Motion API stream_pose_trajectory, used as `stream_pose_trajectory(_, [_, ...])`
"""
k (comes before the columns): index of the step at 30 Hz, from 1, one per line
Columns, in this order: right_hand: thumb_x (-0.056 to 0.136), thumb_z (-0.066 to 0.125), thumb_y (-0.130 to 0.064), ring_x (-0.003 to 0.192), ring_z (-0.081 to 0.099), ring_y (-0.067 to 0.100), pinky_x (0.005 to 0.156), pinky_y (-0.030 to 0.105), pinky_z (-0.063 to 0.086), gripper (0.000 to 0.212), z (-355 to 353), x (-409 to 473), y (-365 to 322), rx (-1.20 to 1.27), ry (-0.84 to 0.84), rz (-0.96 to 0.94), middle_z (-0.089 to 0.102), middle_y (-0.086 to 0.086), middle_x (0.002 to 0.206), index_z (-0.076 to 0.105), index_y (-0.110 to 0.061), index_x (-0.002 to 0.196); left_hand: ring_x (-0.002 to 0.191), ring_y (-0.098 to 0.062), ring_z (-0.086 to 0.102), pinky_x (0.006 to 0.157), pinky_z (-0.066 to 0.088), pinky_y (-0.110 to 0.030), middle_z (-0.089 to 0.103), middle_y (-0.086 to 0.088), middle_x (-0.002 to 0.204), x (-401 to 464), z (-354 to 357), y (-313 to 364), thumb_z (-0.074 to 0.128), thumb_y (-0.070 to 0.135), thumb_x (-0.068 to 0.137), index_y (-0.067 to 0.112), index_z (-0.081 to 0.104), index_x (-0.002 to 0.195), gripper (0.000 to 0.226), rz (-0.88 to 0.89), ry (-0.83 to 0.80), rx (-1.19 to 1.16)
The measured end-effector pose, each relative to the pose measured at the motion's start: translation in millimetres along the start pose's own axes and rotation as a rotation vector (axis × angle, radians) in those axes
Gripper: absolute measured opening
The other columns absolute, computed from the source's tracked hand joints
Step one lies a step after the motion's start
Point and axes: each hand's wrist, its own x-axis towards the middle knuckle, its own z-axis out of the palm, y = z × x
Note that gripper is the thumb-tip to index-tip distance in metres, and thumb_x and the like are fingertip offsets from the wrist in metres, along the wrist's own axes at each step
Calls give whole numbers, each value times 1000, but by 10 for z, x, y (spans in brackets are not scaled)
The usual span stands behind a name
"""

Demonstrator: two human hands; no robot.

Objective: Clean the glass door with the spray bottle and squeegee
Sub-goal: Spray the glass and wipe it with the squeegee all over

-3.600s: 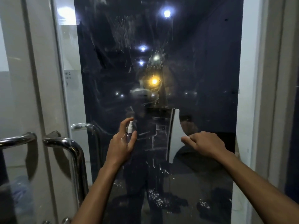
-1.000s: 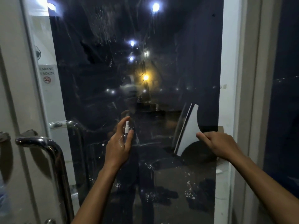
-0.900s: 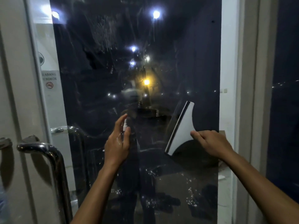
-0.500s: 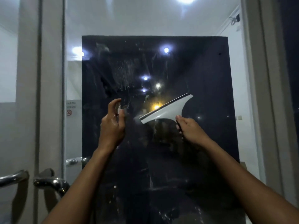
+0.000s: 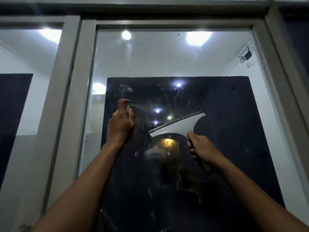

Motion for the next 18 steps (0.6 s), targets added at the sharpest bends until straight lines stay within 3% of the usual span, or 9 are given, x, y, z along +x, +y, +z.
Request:
stream_pose_trajectory(4, [106,36,-49,41,36,9,42,22,32,49,-33,-1,35,4,5,34,38,-4,51,46,-16,71,66,-21,63,57,45,-34,65,-2,81,29,38,-11,40,29,105,28,38,131,26,42,16,-29])
stream_pose_trajectory(9, [105,35,-50,41,36,8,43,23,33,49,-57,1,78,-15,-3,35,38,-6,50,46,-17,70,69,-28,58,65,46,-39,59,0,87,91,40,-78,42,26,105,28,36,128,24,45,53,33])
stream_pose_trajectory(18, [106,36,-47,43,34,10,45,25,31,47,-61,-38,77,-27,-15,16,36,-1,54,44,-15,72,64,-23,49,56,34,-34,52,-3,85,105,-37,-248,45,23,102,24,38,135,34,19,67,180])
